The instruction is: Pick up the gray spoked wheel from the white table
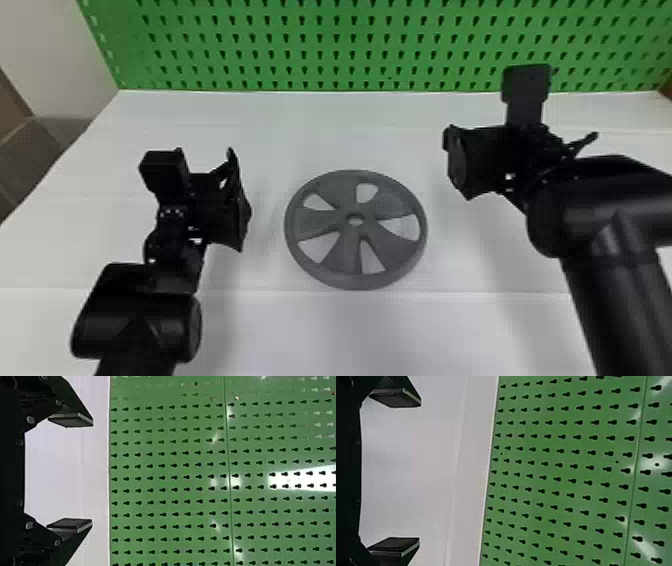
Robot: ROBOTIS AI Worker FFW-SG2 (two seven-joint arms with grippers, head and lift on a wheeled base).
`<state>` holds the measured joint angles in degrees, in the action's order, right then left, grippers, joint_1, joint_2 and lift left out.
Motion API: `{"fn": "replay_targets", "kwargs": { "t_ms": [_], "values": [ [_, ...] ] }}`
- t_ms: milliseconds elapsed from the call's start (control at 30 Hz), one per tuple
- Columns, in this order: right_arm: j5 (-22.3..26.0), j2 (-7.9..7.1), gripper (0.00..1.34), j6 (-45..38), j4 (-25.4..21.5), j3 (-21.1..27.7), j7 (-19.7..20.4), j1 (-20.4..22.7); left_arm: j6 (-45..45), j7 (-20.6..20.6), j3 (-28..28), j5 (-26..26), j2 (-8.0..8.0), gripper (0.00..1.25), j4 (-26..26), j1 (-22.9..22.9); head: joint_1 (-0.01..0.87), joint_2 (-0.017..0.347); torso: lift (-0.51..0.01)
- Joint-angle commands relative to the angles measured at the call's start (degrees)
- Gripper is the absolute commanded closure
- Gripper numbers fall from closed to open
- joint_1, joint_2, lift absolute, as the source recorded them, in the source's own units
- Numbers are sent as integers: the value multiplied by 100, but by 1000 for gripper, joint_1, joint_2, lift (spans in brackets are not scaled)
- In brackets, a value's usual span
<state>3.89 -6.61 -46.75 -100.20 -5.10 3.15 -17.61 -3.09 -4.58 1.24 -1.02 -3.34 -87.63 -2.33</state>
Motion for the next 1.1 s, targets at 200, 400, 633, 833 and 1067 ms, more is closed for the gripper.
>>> {"fn": "replay_targets", "kwargs": {
  "t_ms": [200,400,633,833,1067],
  "values": [
    [86,55,75,-1943,62,53,-25,-840,36,1,34,32,0,366,0,-5,782,57,-97],
    [218,37,75,-3104,343,61,-25,-1394,36,1,51,67,0,366,0,-13,782,57,-97],
    [270,64,75,-4105,879,70,-25,-1965,36,1,78,76,0,366,0,-22,782,57,-97],
    [358,134,76,-4333,1266,193,-25,-2229,36,1,87,102,0,366,0,-31,782,57,-97],
    [789,-15,76,-4333,1899,79,-25,-2642,45,1,104,120,0,366,0,-31,782,57,-97]
  ]
}}
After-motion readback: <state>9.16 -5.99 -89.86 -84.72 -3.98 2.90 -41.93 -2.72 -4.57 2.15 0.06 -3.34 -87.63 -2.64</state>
